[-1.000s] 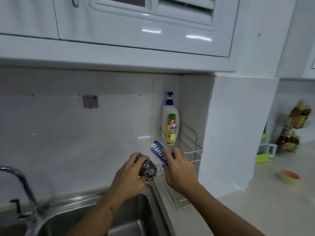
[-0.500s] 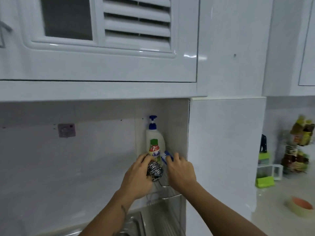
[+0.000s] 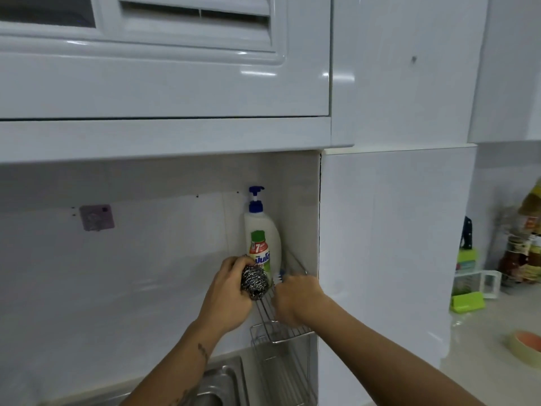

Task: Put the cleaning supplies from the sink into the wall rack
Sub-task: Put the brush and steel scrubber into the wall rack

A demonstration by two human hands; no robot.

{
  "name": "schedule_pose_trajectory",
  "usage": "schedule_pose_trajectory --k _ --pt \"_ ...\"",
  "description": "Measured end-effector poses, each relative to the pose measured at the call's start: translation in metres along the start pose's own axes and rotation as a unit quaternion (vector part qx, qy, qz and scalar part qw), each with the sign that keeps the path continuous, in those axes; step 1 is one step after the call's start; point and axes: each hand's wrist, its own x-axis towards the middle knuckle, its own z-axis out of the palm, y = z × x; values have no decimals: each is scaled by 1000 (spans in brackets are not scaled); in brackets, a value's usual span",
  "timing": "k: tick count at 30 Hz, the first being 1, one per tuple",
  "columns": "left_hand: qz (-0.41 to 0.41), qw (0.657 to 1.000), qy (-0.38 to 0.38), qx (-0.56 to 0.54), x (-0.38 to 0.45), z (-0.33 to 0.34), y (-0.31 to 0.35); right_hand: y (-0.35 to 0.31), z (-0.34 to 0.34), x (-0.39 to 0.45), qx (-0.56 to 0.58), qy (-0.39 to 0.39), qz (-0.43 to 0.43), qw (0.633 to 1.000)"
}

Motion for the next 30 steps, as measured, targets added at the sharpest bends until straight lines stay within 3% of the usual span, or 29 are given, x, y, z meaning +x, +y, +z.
schedule_pose_trajectory --k 2,7,10,23,30 --pt "4 1000 3 10 2 1 -4 0 3 -8 35 15 -6 999" --pt "-6 1000 -9 -9 8 6 -4 1 31 -29 130 179 -14 975" --pt "-13 999 -20 -31 9 11 2 5 44 -39 158 235 -16 959" --pt "-28 982 -181 43 9 22 21 9 44 -44 254 235 3 938" --pt "-46 986 -127 95 4 15 6 12 44 -41 290 167 -43 941"
